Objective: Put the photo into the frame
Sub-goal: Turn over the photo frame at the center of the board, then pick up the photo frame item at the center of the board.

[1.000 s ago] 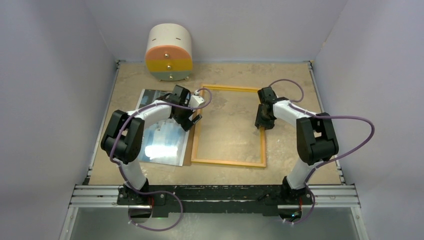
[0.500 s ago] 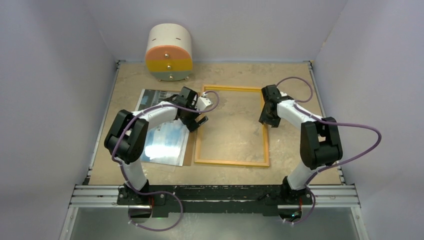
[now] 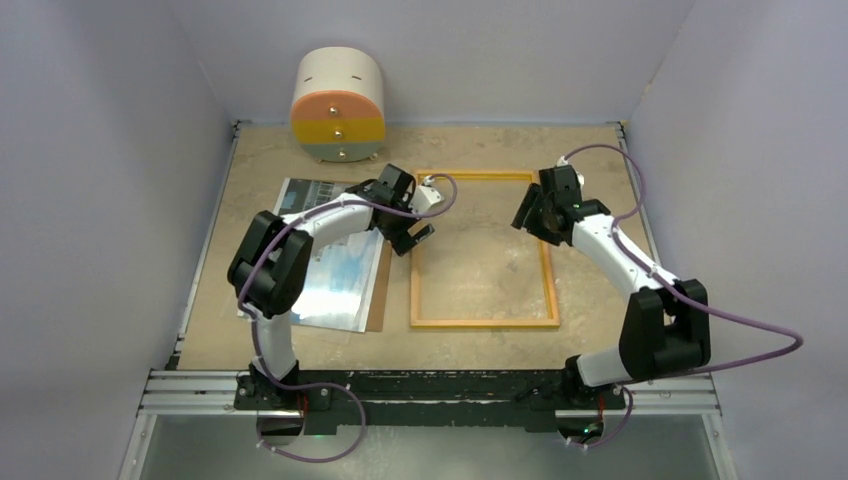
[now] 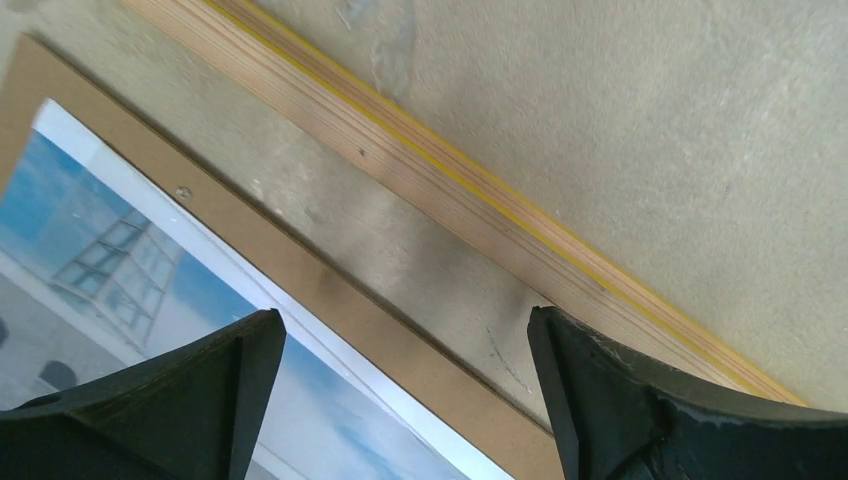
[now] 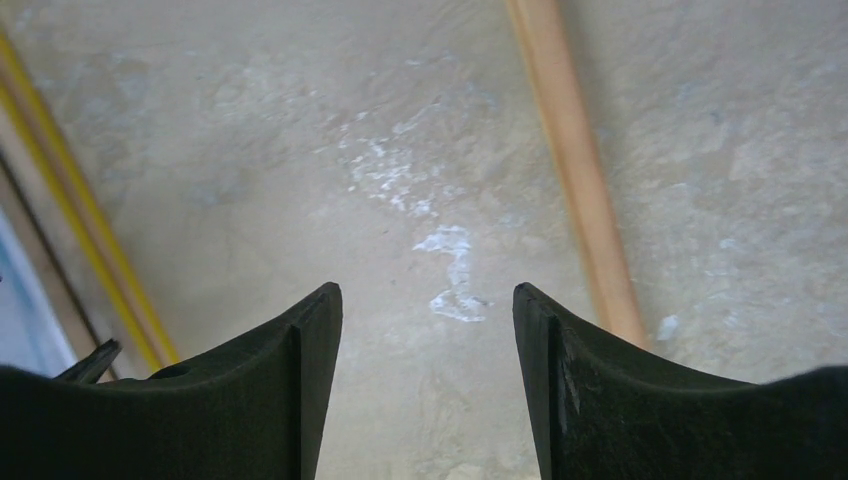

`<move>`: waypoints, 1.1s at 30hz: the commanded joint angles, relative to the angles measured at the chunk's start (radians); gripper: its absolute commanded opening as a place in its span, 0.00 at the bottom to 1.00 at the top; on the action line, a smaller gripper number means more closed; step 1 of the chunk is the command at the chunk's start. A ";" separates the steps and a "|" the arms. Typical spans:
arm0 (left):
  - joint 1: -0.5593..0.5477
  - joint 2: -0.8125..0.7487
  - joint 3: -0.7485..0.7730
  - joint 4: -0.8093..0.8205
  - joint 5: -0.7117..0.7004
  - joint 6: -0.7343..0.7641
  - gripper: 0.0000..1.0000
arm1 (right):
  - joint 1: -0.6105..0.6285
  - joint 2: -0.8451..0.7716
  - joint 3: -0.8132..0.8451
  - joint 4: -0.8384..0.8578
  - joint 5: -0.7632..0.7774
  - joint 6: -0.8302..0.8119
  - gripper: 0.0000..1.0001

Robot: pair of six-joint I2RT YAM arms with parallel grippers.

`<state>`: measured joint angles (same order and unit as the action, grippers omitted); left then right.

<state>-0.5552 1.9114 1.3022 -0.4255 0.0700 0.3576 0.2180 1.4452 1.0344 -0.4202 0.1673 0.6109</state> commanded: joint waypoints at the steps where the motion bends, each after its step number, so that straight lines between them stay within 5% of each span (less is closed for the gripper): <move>1: 0.024 -0.039 0.090 -0.055 0.026 -0.014 1.00 | 0.068 -0.043 -0.014 0.120 -0.105 0.064 0.66; 10: 0.464 -0.204 0.139 -0.269 0.191 0.091 1.00 | 0.403 0.358 0.440 0.128 -0.099 0.128 0.62; 19: 0.837 -0.246 0.035 -0.241 0.058 0.199 1.00 | 0.497 0.785 0.834 0.090 -0.153 0.164 0.60; 33: 0.907 -0.129 -0.089 0.092 -0.265 0.097 0.97 | 0.406 0.856 0.761 0.100 -0.131 0.183 0.60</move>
<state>0.3527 1.7416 1.2339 -0.4622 -0.0937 0.4988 0.6437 2.3165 1.8347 -0.2810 0.0071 0.7853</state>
